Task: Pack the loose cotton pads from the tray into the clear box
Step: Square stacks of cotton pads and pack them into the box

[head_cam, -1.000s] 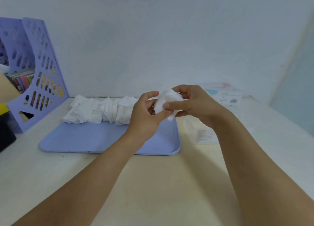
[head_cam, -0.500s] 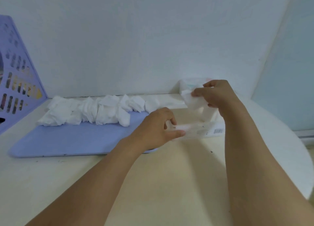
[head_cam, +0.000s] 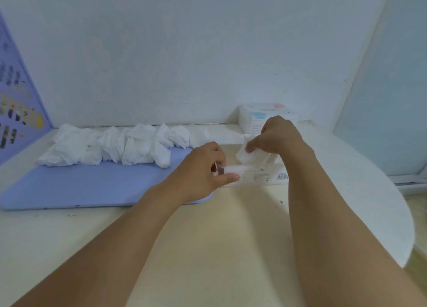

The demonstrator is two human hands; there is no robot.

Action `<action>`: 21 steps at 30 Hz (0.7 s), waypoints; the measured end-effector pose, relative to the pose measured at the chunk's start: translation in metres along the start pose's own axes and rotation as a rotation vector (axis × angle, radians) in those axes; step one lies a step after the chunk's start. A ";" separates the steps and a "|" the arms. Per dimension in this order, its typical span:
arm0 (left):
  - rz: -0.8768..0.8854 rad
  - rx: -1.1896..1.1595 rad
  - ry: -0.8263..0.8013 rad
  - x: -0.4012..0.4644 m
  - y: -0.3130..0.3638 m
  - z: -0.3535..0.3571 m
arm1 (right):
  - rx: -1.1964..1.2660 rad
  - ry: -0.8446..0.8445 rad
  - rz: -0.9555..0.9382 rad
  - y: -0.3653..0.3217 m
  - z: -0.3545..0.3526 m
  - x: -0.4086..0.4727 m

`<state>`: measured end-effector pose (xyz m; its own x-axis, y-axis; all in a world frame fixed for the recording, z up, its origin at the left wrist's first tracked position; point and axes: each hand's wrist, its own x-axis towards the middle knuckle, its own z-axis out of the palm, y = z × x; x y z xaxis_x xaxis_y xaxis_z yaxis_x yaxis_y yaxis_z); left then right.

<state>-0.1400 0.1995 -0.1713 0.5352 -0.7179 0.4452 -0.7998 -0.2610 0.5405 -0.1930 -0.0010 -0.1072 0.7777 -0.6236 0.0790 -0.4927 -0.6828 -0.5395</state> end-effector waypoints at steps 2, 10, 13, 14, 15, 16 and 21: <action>-0.002 -0.002 0.005 0.000 0.000 0.000 | -0.031 0.024 0.008 0.000 0.003 0.000; 0.005 0.029 0.038 0.003 -0.001 0.002 | -0.193 0.163 0.065 0.006 0.012 0.008; 0.006 0.034 0.044 0.003 -0.001 0.002 | -0.208 0.158 0.030 0.001 0.011 0.004; 0.004 0.034 0.044 0.003 -0.001 0.002 | -0.173 0.198 0.000 -0.003 0.008 0.001; 0.003 0.032 0.041 0.003 0.000 0.002 | -0.109 0.261 -0.049 -0.007 0.004 -0.003; 0.001 0.027 0.040 0.003 -0.001 0.003 | -0.014 0.327 -0.118 -0.011 -0.002 -0.007; -0.010 0.006 0.040 0.002 -0.001 0.003 | 0.290 -0.064 -0.255 -0.032 -0.011 -0.024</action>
<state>-0.1391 0.1966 -0.1725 0.5534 -0.6891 0.4679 -0.7959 -0.2719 0.5409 -0.2004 0.0318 -0.0831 0.8880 -0.4169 0.1938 -0.1570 -0.6712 -0.7245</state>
